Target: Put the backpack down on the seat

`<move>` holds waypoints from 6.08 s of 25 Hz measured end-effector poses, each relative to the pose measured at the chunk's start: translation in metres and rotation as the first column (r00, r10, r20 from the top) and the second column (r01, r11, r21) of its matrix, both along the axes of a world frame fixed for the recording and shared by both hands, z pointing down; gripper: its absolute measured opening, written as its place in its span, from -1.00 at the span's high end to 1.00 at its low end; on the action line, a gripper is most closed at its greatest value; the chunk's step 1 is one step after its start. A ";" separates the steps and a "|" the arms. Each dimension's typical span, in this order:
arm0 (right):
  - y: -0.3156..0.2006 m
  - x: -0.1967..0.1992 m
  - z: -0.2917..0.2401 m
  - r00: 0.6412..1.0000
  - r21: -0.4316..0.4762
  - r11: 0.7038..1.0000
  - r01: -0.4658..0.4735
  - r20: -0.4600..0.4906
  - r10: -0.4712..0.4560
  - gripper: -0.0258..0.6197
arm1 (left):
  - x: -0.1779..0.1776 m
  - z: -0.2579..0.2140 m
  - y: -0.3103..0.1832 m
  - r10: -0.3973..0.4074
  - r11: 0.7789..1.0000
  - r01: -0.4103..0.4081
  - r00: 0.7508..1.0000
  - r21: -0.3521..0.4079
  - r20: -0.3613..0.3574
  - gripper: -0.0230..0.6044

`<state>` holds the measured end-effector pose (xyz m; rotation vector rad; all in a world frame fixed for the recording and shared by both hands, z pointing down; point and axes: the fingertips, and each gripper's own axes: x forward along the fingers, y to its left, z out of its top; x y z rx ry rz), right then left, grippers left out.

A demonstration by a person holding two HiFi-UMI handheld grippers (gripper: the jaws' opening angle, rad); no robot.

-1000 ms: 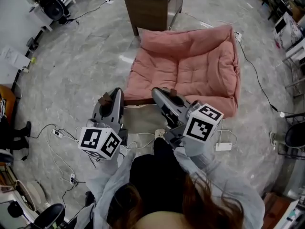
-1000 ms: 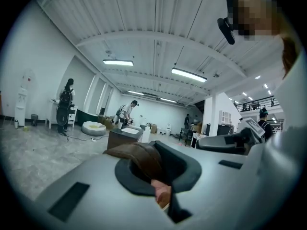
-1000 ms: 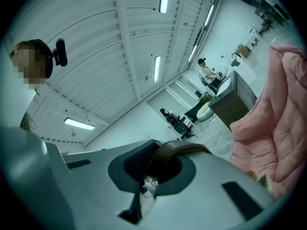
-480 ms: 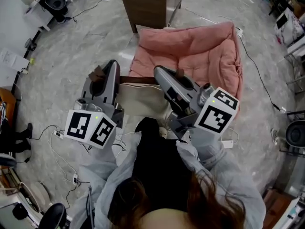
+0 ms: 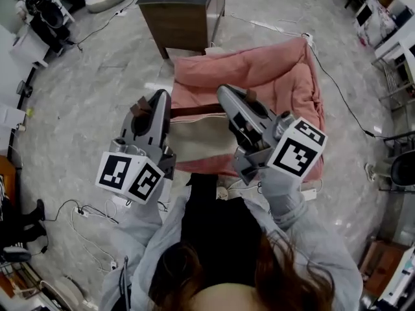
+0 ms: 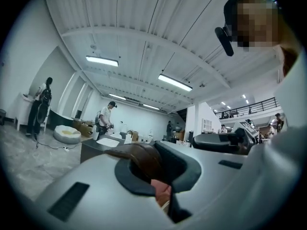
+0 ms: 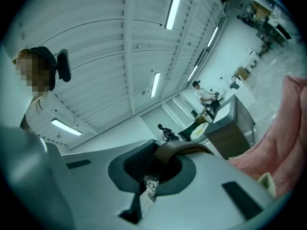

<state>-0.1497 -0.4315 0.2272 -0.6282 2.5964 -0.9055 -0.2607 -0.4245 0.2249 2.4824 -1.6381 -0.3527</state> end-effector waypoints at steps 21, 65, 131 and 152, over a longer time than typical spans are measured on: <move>-0.157 0.019 0.165 0.972 -0.341 0.920 -0.191 -0.195 0.130 0.89 | 0.026 0.174 -0.158 0.209 0.904 -0.221 0.975 -0.366 -0.072 0.88; 0.213 0.126 0.388 0.890 -0.580 0.801 -0.146 -0.430 -0.149 0.89 | 0.136 0.439 0.214 -0.050 0.566 -0.143 0.977 -0.812 -0.207 0.88; 0.139 0.121 0.179 0.891 0.144 0.975 -0.168 -0.402 0.213 0.33 | 0.064 0.174 0.143 -0.010 0.976 0.023 0.998 -0.218 0.061 0.42; 0.133 0.166 0.184 0.760 0.242 0.922 -0.301 -0.524 0.386 0.90 | 0.096 0.171 0.142 0.039 0.982 -0.006 0.984 -0.187 0.174 0.87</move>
